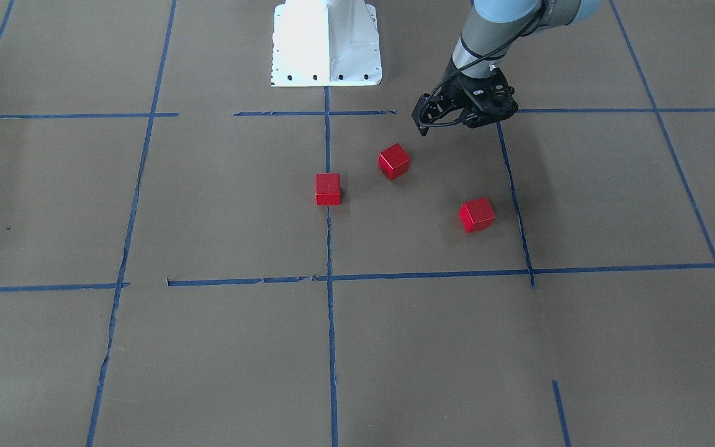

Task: Form red blocks into L shape at center
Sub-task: 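Move the left gripper over the nearer red cube and grasp it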

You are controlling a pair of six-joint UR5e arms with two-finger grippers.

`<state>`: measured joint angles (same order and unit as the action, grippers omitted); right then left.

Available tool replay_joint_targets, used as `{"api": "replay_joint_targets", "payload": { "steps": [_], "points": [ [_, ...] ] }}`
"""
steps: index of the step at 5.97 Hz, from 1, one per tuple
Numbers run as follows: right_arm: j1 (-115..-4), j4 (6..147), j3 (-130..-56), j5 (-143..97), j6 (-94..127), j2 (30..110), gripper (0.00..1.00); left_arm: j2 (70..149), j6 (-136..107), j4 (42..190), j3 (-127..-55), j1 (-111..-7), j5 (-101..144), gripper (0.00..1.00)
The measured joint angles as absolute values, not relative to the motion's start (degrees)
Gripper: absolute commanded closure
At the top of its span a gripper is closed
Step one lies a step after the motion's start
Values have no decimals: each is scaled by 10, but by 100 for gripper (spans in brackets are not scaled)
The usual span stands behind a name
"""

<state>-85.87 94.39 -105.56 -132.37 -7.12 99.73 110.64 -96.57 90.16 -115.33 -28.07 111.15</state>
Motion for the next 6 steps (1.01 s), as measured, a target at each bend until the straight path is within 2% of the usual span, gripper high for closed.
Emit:
{"api": "replay_joint_targets", "payload": {
  "steps": [2,6],
  "points": [
    [-859,944,-1056,-1324,-71,998,0,1162,-1089,904,-1090,-256,1081,0],
    [-859,943,-1056,-1323,-72,998,0,1182,-1107,931,-1039,-252,1073,0]
  ]
}}
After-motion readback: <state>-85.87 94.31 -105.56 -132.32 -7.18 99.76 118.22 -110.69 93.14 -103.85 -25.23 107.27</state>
